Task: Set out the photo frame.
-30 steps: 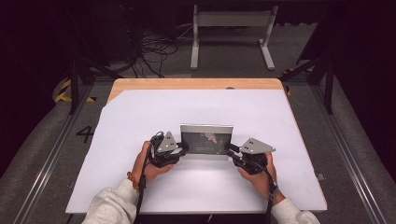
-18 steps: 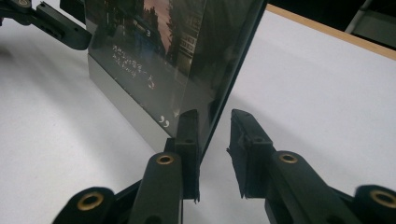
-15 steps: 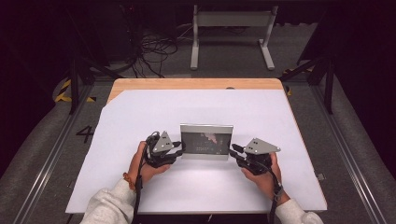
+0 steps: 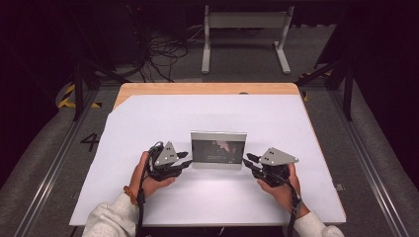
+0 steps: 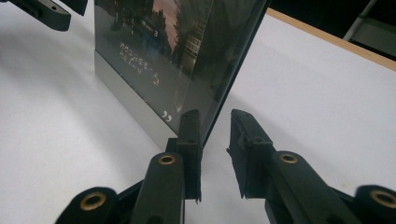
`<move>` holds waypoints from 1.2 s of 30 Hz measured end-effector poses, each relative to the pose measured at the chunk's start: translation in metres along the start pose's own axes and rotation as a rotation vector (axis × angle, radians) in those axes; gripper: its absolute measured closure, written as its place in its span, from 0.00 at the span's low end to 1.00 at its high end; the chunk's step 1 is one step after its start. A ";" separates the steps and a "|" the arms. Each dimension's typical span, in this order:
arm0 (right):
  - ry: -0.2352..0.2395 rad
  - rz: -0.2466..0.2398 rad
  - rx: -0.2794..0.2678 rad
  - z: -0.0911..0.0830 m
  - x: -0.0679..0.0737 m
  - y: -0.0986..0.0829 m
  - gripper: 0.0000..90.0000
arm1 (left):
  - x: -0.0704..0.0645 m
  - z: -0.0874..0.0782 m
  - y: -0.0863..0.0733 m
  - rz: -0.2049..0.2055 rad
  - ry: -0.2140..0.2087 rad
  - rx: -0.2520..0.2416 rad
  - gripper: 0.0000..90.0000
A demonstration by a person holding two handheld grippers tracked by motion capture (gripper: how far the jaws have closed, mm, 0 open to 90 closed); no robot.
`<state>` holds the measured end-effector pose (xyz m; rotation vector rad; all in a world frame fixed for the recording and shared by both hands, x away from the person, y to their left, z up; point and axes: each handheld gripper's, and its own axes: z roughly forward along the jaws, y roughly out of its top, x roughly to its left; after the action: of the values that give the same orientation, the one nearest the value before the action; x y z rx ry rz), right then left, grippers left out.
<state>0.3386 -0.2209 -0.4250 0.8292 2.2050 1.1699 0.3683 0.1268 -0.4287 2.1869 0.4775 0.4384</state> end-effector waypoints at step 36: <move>0.060 -0.075 0.068 -0.003 0.015 -0.007 0.45 | -0.024 -0.008 -0.021 0.027 -0.012 0.086 0.26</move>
<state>0.3242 -0.2153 -0.4320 0.7408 2.3152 1.1023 0.3403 0.1330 -0.4444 2.2801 0.4681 0.4256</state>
